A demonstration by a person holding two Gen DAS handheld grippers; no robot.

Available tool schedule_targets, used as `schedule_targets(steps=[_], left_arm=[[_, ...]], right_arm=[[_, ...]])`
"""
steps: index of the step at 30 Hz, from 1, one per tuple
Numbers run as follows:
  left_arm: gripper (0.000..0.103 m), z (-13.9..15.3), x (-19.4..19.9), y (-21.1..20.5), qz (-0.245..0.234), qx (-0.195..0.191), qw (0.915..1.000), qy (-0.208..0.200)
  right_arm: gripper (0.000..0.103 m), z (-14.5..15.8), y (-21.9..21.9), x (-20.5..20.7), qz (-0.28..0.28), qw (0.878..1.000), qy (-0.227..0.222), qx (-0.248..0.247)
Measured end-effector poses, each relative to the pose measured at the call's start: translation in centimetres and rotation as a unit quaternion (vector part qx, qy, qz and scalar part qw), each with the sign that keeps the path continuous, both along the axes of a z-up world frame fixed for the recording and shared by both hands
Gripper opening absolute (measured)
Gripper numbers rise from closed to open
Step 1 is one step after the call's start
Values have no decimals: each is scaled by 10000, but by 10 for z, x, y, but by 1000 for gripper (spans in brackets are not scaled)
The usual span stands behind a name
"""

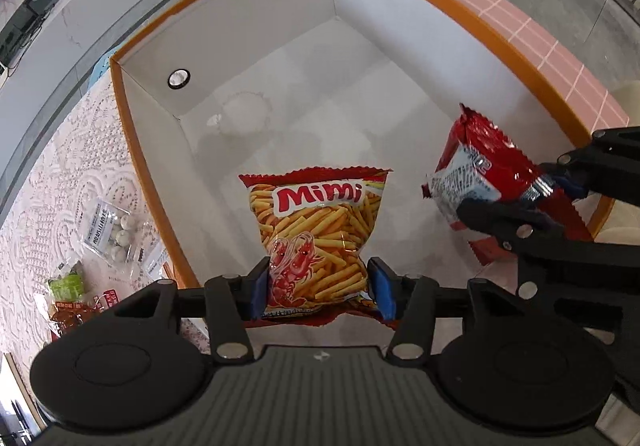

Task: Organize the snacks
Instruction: 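Carry both bags over the orange box and open both tools to drop them, then withdraw both tools from the box back toward the snack pile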

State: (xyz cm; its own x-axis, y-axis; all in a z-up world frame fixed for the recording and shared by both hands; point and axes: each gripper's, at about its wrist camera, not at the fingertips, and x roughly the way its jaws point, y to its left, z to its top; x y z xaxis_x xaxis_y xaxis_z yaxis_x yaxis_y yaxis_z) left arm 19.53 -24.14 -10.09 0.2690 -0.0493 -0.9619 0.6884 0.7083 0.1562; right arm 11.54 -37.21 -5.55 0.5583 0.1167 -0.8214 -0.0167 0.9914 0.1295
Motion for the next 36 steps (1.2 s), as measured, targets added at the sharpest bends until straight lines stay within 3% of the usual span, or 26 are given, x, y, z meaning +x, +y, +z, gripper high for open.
schedule_targets(steps=[10, 14, 22, 31, 36], left_arm=[[74, 1, -8, -3, -47, 205, 9996, -197], [79, 13, -15, -1, -51, 181, 9989, -436], [80, 44, -26, 7, -42, 51, 9958, -912], [80, 85, -49, 29, 131, -217, 9861, -1641], [80, 104, -61, 55, 501, -489, 9729, -2202]], right_arm=[[26, 0, 3, -2, 34, 9998, 38, -215], [39, 4, 7, -7, 31, 9996, -15, -290], [51, 24, 9, -18, -75, 9990, -253, -372], [63, 57, 16, -33, -361, 9959, -693, -457], [65, 75, 25, -50, -675, 9890, -1184, -569]])
